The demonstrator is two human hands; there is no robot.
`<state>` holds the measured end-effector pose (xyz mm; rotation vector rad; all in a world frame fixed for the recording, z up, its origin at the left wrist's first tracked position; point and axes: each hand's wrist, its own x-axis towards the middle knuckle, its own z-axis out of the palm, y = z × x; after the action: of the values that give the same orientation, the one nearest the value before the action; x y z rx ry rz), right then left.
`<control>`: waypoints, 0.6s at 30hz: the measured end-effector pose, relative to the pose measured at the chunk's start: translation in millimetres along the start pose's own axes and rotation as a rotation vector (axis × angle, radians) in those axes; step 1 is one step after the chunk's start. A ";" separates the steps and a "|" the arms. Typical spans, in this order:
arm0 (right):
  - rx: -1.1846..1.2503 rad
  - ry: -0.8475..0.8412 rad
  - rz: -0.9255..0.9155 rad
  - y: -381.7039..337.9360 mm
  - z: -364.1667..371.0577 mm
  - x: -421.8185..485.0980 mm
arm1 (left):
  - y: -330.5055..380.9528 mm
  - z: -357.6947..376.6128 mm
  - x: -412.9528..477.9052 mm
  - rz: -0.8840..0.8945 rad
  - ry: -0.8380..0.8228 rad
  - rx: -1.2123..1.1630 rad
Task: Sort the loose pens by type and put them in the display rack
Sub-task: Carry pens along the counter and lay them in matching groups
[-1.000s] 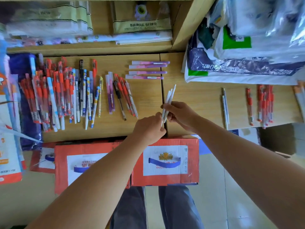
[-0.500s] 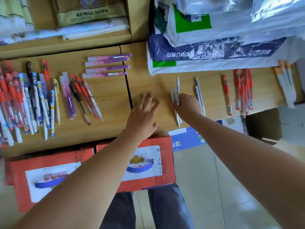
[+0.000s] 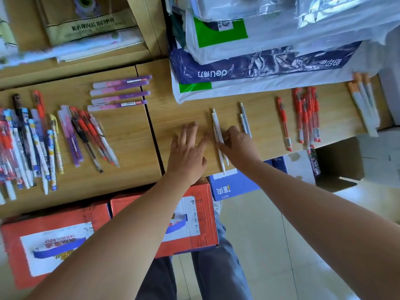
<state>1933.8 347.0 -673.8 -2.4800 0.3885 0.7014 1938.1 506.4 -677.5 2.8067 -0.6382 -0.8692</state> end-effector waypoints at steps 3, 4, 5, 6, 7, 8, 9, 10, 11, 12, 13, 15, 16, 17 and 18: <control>0.023 0.004 0.006 -1.3 -0.3 3.8 | -4.3 -1.1 -1.4 0.023 0.016 -0.018; 0.014 0.000 0.012 -2.6 0.1 4.5 | -7.0 -1.1 -2.3 0.027 0.025 -0.031; -0.005 -0.004 0.014 -3.8 0.8 4.6 | -10.2 -0.6 -3.7 0.025 0.035 -0.040; -0.030 0.000 0.011 -5.0 1.5 4.3 | -13.7 -0.6 -5.6 0.018 0.043 -0.045; -0.056 0.015 0.002 -6.1 2.3 3.5 | -17.8 -0.6 -8.1 0.010 0.048 -0.048; -0.075 0.034 -0.012 -7.8 3.1 2.7 | -22.3 -1.1 -11.3 0.001 0.049 -0.052; -0.081 0.054 -0.025 -10.3 3.7 1.3 | -27.3 -2.2 -15.4 -0.006 0.048 -0.064; -0.071 0.070 -0.036 -14.3 4.2 0.1 | -32.8 -3.8 -20.4 -0.014 0.052 -0.079; -0.045 0.079 -0.056 -20.4 5.2 -1.3 | -39.1 -5.9 -25.9 -0.020 0.065 -0.094; -0.014 0.080 -0.099 -28.0 7.1 -2.6 | -46.2 -8.4 -32.1 -0.030 0.084 -0.106; 0.009 0.074 -0.162 -37.5 10.7 -4.0 | -54.7 -11.2 -39.2 -0.044 0.112 -0.116; 0.025 0.049 -0.285 -63.2 20.8 -6.9 | -74.9 -16.1 -54.6 -0.086 0.182 -0.135; 0.028 0.030 -0.332 -78.8 27.2 -8.3 | -86.4 -18.6 -62.8 -0.110 0.210 -0.143; 0.030 0.007 -0.369 -95.1 35.5 -9.5 | -99.1 -20.5 -71.9 -0.134 0.229 -0.148; 0.026 -0.020 -0.401 -112.5 45.2 -10.4 | -112.7 -21.9 -81.1 -0.159 0.239 -0.143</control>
<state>1952.3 465.7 -654.6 -2.4175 -0.1076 0.5485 1930.2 643.2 -646.1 2.7971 -0.3093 -0.5624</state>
